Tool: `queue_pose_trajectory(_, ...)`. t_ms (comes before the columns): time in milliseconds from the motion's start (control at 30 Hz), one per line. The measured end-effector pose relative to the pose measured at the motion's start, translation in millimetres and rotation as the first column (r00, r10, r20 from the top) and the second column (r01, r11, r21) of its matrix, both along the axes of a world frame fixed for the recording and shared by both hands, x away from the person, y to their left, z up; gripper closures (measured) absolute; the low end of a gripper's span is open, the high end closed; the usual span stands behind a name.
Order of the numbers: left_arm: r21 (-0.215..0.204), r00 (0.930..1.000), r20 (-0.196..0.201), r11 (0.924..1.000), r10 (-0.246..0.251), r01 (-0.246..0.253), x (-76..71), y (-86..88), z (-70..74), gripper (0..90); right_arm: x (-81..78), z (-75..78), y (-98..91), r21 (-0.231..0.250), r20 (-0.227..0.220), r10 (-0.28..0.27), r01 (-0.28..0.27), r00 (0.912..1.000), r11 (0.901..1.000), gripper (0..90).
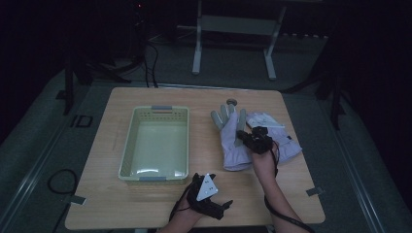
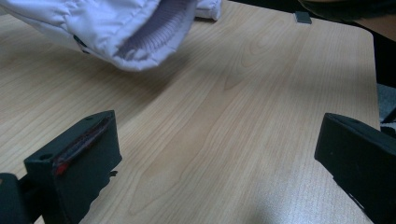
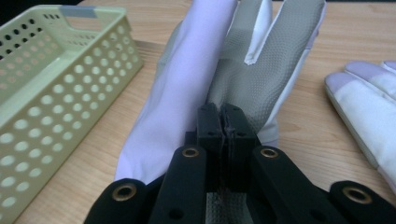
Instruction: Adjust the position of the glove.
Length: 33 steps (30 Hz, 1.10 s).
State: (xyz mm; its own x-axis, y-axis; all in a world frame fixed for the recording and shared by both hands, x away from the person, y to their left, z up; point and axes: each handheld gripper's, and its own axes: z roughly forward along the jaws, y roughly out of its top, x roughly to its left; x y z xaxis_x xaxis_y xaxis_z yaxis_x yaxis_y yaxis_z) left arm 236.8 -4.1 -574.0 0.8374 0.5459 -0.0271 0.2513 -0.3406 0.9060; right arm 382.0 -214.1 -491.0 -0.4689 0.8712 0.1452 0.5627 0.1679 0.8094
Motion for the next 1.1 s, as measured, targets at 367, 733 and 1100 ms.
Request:
queue_pose_trajectory(367, 0.002, 1.0, 0.009, 1.0, 0.001, -0.001, -1.0, -0.2, 0.0, 0.4, -21.3, -24.2, 6.3, 0.076, -0.035, -0.061, 0.063, 0.9975, 0.9951, 87.3)
queue_pose_trajectory(733, 0.002, 1.0, 0.006, 1.0, 0.0, 0.0, -0.7, -0.4, 0.0, 0.3, -19.8, -55.4, 10.4, 0.05, -0.09, -0.09, 0.095, 0.9919, 0.9942, 86.8)
queue_pose_trajectory(1100, 0.001, 1.0, 0.003, 1.0, 0.0, 0.0, -0.4, -0.3, 0.0, 0.4, -16.1, -57.4, 11.1, 0.005, -0.133, -0.069, 0.07, 0.9888, 0.9975, 70.0)
